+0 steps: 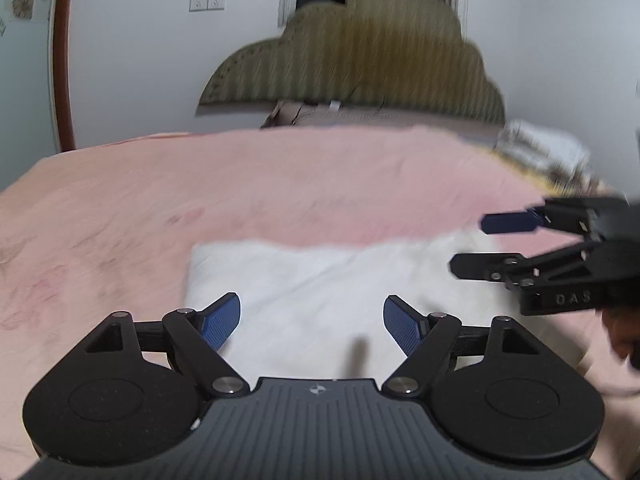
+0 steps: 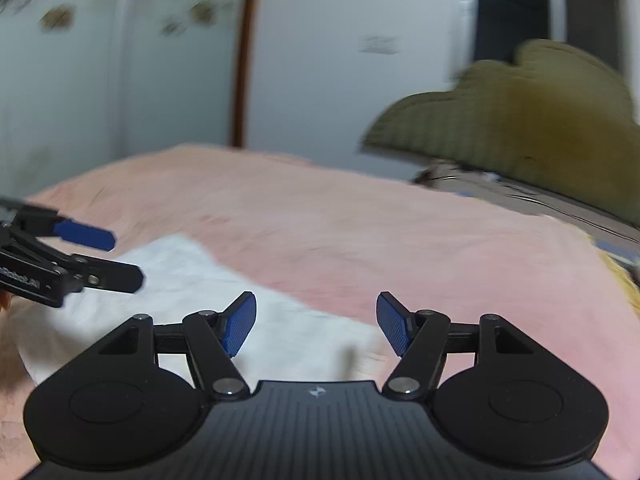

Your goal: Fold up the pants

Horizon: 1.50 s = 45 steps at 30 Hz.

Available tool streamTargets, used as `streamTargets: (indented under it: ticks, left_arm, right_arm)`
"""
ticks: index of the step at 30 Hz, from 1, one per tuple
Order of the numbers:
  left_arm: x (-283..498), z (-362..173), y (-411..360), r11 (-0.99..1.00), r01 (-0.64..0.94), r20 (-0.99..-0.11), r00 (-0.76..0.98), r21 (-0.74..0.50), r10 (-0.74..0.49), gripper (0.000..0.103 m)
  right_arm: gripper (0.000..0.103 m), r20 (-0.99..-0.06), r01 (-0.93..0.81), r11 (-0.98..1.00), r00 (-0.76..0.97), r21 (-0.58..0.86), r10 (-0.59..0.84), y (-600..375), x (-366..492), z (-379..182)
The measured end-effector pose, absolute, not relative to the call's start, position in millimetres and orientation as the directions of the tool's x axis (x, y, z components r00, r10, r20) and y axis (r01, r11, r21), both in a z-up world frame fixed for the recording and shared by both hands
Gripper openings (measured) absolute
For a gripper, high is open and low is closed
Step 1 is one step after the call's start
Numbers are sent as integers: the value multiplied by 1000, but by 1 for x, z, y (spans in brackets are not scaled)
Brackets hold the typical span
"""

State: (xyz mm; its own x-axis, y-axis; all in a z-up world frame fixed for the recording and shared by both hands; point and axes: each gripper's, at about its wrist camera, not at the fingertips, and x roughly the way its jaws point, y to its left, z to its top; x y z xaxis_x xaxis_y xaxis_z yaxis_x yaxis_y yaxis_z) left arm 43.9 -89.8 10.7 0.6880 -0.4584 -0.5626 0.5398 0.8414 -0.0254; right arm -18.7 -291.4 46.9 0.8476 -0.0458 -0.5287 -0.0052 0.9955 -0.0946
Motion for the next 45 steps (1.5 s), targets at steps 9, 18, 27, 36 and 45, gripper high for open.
streamTargets:
  ticks: [9,18,27,36,45]
  left_arm:
    - [33,-6,-80,797,604,-558,652,-28,-514,82]
    - [6,-18,-75,748,660,-539,654,65,-531,84]
    - [38,17,18,938,342,-485,813,-52,-323,88]
    - [18,16,28,919,388,-507,807,67,-304,89]
    - [21,17,47,945,327,-508,811,-16,-289,88]
  right_arm:
    - [73,-615,41,972,767,-233,-180,-282,-26,20]
    - [74,-644,-18,996,764,-86,-41,-279,-63,4]
    - [74,-468,-139,969,855,206,223,-270,-91,53]
    - [75,-515,-474,776,581,415,630,-161,-46,10]
    - [75,-580,-338,895,681,292,446,-141,-25,-5]
